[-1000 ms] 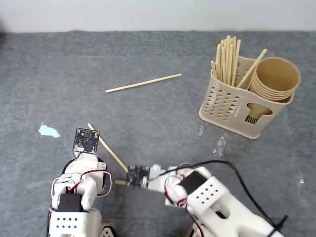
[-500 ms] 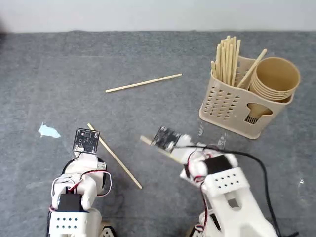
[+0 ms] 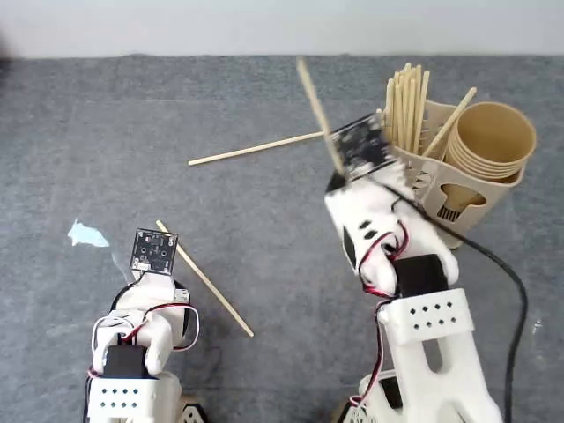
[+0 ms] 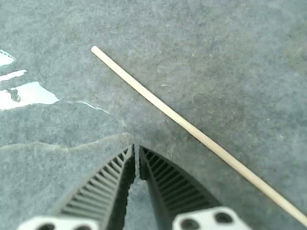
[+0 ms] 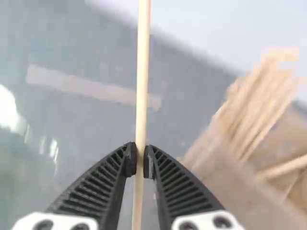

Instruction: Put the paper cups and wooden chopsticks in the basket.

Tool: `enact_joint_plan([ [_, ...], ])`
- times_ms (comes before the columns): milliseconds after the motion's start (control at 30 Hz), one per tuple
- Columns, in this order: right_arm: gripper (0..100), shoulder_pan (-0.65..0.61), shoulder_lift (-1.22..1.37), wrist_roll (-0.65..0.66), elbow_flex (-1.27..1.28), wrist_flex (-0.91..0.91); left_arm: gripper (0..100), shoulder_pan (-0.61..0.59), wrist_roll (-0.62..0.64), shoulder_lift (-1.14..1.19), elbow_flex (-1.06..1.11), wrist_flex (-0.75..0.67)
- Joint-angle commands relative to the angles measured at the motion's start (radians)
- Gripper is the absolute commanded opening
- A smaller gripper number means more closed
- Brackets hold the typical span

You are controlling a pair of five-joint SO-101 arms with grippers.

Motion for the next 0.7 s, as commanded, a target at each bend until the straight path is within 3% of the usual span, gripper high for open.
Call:
enact_joint_plan([
  [0, 0.8, 0.028, -0.008, -0.028, -0.061, -0.268, 1, -0.002, -0.005, -0.009, -0.007, -0.015],
  [333, 0.8, 0.151, 0.050, -0.028, -0.058, -0.679, 1, -0.002, -0.005, -0.009, -0.007, -0.015],
  [667, 0.9, 0.317, 0.447, -0.025, -0.057, -0.998, 1, -0.002, -0.005, -0.009, -0.007, -0.015],
])
